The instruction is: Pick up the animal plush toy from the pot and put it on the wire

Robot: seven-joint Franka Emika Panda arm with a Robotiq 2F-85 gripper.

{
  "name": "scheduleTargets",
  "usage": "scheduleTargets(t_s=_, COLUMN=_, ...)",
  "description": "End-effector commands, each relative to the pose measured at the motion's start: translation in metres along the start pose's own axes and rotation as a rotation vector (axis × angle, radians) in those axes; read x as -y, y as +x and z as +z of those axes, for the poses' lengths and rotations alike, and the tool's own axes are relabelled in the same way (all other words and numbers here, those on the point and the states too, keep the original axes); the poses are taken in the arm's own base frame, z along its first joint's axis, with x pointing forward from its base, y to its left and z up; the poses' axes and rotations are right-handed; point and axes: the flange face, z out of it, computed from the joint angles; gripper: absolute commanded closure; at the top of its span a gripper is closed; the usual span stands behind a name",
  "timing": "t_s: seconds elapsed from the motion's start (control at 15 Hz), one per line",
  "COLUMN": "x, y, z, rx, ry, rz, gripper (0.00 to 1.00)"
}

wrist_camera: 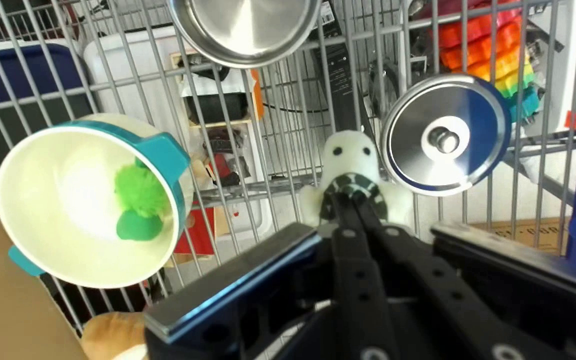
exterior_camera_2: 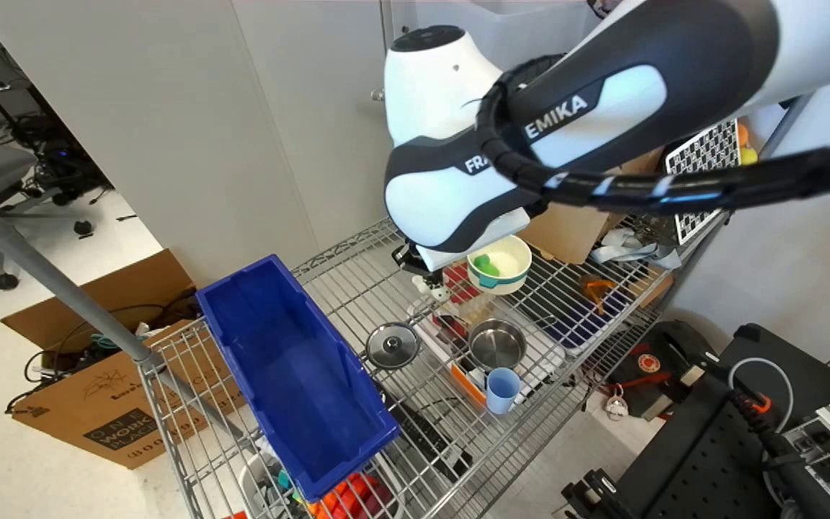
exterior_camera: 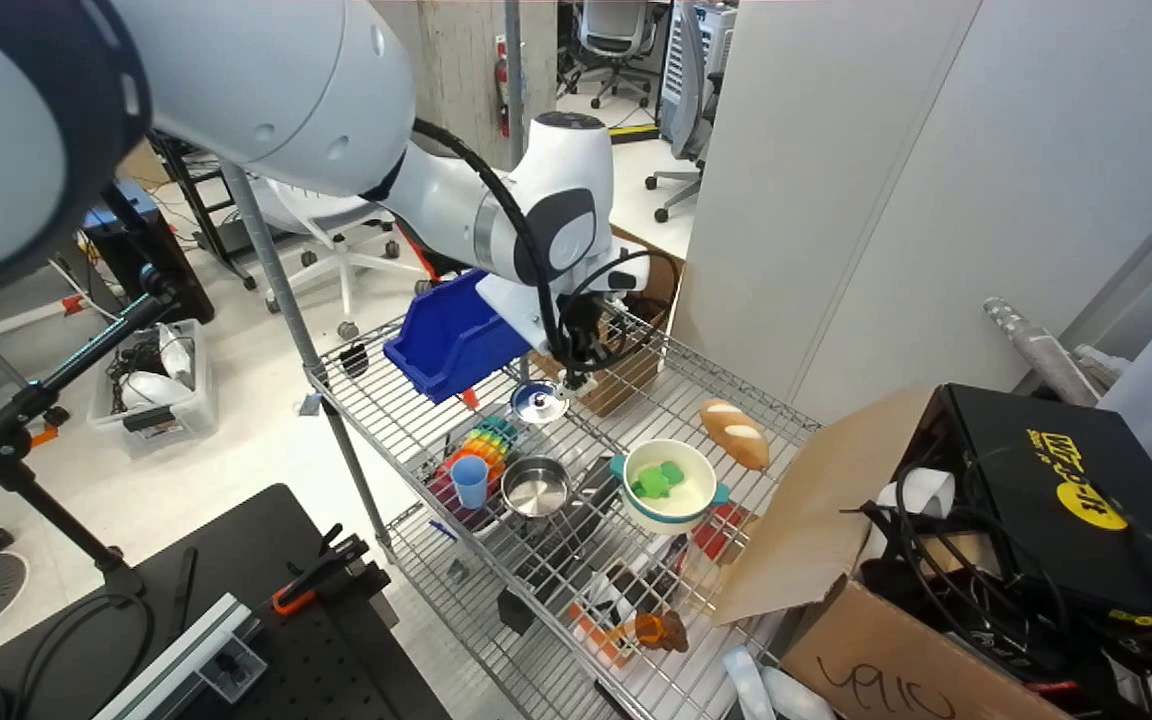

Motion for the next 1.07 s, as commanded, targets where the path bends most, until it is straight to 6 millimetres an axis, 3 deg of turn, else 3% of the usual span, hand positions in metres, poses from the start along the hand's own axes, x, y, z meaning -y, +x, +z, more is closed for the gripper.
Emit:
scheduleTargets(t_s=0.0, x=0.021, y=0.036, z=0.018, rx=-0.005, ry=-0.013, rz=0.002, gripper=1.0)
scheduleTargets(t_s=0.4, x=0.02, y=0.057, z=0.088, rx=0.07, ry=-0.077, rz=0.02, gripper=1.0)
scheduleTargets(t_s=0.6, x=0.016, y=0.063, z=0.111, rx=0.094, ry=-0.111, rz=0.029, gripper=1.0)
scheduleTargets(t_s=0.67, x=0.015, y=0.065, z=0.116, rx=0.103, ry=-0.121, rz=0.03, gripper=0.73)
scheduleTargets(t_s=0.73, x=0.015, y=0.067, z=0.119, rx=0.111, ry=-0.126, rz=0.03, gripper=0.72)
scheduleTargets(t_s=1.0, x=0.024, y=0.071, z=0.099, rx=0.127, ry=-0.121, rz=0.0, gripper=0.45)
